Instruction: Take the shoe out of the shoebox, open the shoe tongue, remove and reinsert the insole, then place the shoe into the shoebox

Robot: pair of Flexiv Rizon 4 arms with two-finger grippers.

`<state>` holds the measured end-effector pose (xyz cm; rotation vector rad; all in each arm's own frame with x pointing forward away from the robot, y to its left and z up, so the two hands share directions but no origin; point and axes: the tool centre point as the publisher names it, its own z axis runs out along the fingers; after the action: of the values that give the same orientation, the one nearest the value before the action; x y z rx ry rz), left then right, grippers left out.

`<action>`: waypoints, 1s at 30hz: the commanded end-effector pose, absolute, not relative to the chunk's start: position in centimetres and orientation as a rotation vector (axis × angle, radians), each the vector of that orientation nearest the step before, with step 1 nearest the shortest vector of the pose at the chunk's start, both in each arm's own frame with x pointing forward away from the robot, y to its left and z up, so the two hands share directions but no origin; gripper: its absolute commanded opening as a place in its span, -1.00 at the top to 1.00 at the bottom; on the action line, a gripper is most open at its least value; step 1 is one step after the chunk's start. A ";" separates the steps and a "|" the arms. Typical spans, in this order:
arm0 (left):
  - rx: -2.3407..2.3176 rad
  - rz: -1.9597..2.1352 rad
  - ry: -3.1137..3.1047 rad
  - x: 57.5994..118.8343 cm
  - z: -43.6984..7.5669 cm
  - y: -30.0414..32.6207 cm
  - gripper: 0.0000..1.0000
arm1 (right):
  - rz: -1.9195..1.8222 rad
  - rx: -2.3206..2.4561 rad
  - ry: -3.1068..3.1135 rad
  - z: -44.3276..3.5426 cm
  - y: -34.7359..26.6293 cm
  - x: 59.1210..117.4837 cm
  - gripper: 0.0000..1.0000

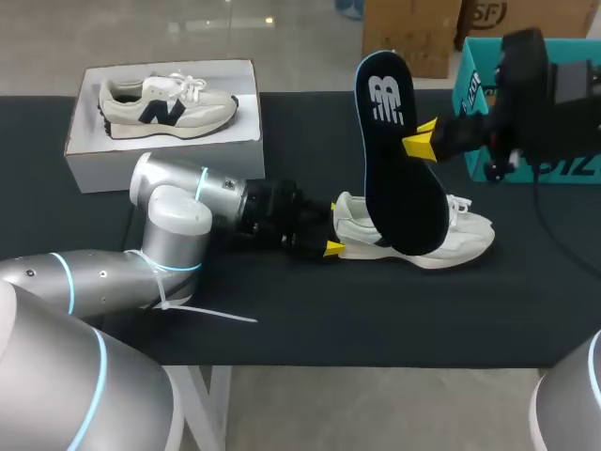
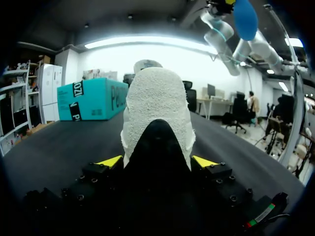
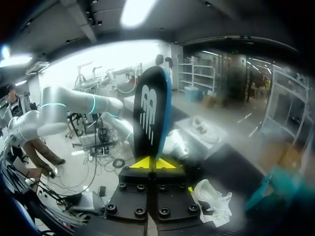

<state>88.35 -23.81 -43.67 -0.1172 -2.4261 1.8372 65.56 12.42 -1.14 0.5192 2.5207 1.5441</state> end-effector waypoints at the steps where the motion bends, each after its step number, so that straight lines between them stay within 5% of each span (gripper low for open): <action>1: -0.118 1.832 -2.427 88.4 -44.0 -23.9 1.00 | 1.513 0.507 2.541 1.0 13.0 65.3 1.00; 30: -0.118 1.832 -2.427 88.4 -44.0 -23.9 1.00 | 1.505 0.483 2.507 4.4 10.7 70.9 1.00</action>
<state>88.34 -23.81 -43.66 -0.1172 -2.4260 1.8374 70.46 10.42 4.23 0.4826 2.4976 1.5121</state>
